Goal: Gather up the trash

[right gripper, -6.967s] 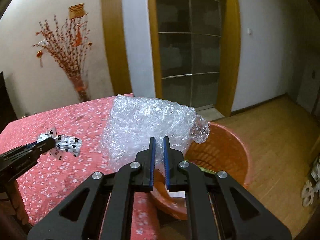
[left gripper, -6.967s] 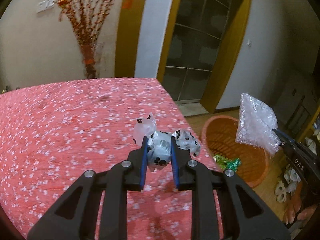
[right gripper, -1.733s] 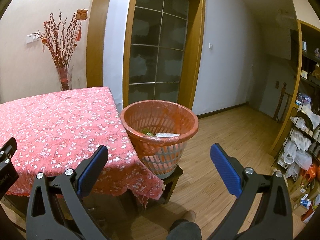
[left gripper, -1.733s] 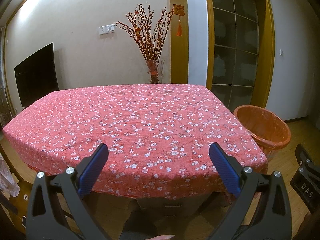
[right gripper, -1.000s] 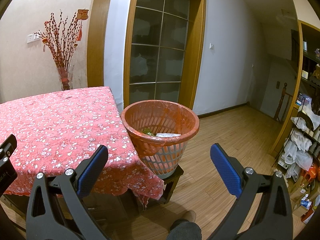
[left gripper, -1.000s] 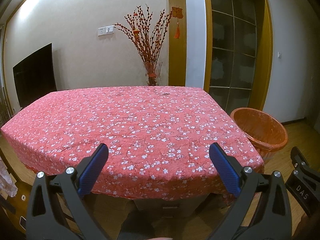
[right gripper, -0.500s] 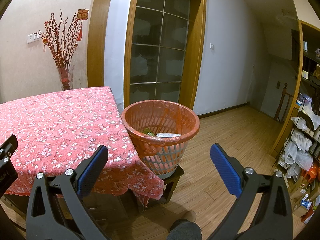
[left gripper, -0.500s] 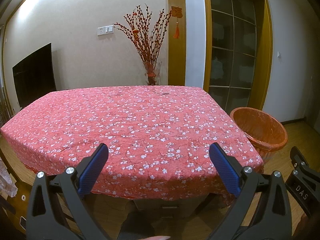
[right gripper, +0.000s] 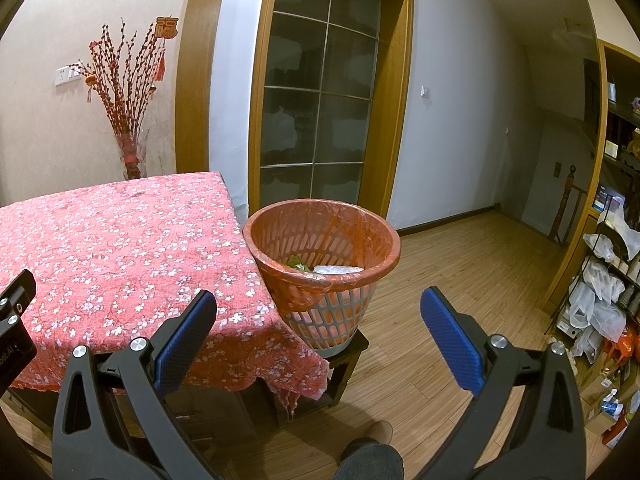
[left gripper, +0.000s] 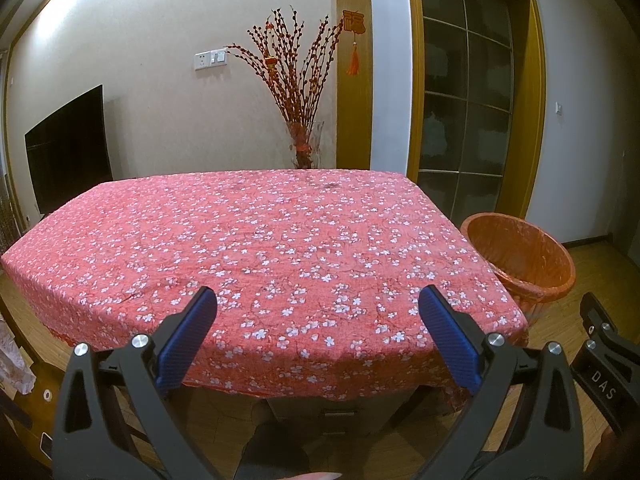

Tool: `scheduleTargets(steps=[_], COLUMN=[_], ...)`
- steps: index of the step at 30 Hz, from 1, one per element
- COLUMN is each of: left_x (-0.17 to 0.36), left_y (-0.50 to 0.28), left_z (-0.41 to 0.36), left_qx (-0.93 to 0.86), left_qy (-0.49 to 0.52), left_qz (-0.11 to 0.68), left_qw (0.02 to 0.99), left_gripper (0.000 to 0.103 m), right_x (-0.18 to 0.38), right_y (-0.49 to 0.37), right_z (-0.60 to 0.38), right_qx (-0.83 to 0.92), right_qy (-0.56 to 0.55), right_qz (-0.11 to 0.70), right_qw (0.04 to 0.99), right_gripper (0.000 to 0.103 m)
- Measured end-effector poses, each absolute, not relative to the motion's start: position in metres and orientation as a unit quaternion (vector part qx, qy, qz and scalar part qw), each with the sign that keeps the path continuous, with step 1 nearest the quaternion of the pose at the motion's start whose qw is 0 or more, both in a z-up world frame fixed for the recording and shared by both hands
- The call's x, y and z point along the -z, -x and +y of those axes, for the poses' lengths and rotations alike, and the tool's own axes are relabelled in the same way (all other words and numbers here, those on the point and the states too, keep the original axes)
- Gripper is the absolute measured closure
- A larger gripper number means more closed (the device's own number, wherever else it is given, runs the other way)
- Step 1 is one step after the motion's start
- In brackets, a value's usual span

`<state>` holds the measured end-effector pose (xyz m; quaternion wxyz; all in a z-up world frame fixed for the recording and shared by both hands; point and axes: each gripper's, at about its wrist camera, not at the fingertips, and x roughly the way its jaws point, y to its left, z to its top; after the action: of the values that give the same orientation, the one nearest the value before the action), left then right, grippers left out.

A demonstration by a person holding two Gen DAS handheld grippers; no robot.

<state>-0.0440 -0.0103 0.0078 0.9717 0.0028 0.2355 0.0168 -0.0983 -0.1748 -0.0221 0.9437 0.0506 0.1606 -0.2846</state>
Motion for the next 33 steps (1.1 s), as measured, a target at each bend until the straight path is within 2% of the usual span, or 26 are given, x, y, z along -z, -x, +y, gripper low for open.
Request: scheduleTargets(steps=[33], left_x=[-0.0014], left_y=[0.042], left_z=[-0.0065], left_qx=[-0.012], left_qy=[-0.003], left_qz=[0.246], left_qw=[0.969], left_gripper=[0.004], right_x=[0.0255], right_y=[0.0984], right_z=[-0.1764], right_qx=[0.282], right_qy=[-0.052], right_qz=[0.164], right_qw=[0.944], right_gripper=[0.002])
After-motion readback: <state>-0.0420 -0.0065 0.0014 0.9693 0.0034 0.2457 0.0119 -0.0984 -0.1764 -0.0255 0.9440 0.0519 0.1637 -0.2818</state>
